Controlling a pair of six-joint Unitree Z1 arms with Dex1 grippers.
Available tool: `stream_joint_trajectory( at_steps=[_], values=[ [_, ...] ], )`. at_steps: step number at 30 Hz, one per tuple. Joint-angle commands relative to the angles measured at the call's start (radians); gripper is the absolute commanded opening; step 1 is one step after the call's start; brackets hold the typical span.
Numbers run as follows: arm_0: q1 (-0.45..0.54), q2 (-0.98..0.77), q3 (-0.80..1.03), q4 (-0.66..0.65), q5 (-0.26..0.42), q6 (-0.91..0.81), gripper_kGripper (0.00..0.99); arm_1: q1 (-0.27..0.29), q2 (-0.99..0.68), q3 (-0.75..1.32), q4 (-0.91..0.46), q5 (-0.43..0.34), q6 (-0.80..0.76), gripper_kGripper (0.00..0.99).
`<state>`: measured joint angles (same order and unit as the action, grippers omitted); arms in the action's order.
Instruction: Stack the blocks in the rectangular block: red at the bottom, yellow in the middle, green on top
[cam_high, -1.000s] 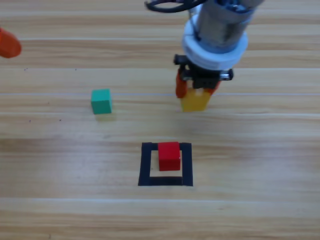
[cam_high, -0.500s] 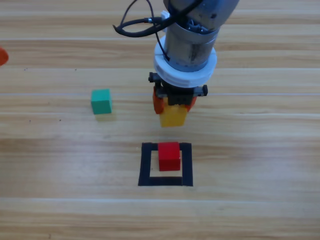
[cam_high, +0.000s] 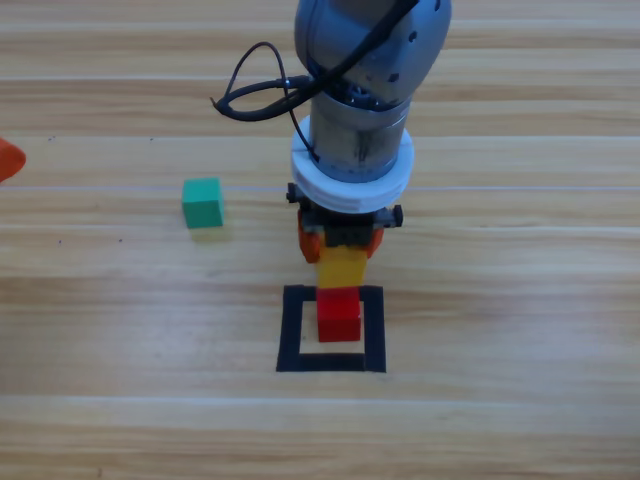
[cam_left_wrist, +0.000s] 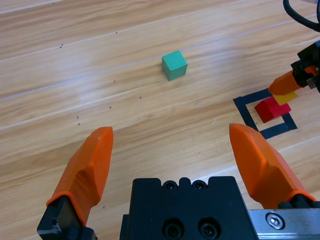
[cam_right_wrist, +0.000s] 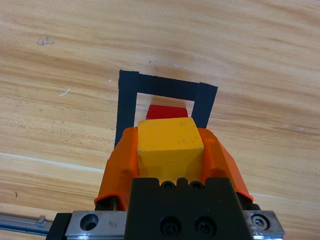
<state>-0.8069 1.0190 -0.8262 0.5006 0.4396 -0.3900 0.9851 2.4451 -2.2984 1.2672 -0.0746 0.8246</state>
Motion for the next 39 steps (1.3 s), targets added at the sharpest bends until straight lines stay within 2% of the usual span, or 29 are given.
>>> stream_joint_trajectory(
  at_steps=[1,13,22,27,39],
  values=[
    [0.015,0.018,-0.002,-0.008,-0.005,-0.013,0.99,0.035,0.048,-0.001,0.02,-0.025,0.018,0.115],
    [0.015,0.027,-0.002,-0.008,-0.007,-0.015,0.99,0.033,0.078,-0.019,0.023,-0.025,0.019,0.115],
    [0.015,0.113,0.005,-0.106,-0.093,-0.013,0.986,0.033,0.092,-0.029,0.027,-0.025,0.019,0.115],
    [0.014,0.092,0.052,-0.171,-0.15,0.042,0.971,0.033,0.092,-0.029,0.035,-0.025,0.022,0.115],
    [0.015,0.076,0.082,-0.192,-0.144,0.051,0.973,0.044,0.094,-0.033,0.049,-0.025,0.039,0.115]
  ],
)
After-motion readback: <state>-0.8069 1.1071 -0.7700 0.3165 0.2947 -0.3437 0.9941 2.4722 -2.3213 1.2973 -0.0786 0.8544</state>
